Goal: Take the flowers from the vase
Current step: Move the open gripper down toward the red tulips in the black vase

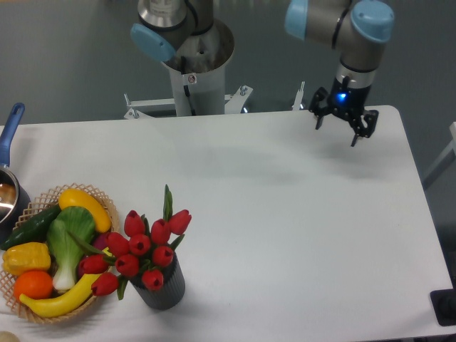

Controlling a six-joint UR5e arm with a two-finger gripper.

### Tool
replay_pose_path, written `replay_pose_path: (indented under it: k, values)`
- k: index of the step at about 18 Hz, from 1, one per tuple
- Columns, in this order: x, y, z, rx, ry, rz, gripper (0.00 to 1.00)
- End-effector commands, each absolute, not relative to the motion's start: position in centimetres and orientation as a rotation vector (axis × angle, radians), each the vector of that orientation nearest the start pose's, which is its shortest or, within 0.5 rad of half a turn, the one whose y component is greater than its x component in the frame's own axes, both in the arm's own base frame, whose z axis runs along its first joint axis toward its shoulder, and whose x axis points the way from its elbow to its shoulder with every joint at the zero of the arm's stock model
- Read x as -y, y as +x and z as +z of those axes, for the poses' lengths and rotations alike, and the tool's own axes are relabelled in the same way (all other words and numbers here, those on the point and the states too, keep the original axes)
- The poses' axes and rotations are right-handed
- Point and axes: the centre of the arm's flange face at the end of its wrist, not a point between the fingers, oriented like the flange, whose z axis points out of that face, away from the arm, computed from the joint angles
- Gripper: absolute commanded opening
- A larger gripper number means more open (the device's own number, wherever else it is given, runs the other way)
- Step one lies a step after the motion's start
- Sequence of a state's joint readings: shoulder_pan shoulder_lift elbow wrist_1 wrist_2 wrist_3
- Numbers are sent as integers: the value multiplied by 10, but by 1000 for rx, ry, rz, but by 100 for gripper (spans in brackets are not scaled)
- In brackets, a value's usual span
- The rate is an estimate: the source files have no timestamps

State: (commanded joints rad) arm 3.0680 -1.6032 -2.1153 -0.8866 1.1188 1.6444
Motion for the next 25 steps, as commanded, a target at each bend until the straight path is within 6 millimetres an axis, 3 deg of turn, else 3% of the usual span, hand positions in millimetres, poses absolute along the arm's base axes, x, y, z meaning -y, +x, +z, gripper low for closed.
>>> replay_pose_path:
  k: [5, 9, 13, 17, 25]
  values:
    - [-244, -402, 320, -165, -2360, 93, 100]
    - [-291, -375, 331, -187, -2226, -17, 100]
    - [-351, -379, 329, -293, -2120, -124, 100]
    - [-396, -376, 319, -340, -2012, -234, 100]
    - [-464, -378, 303, -422, -1906, -343, 100]
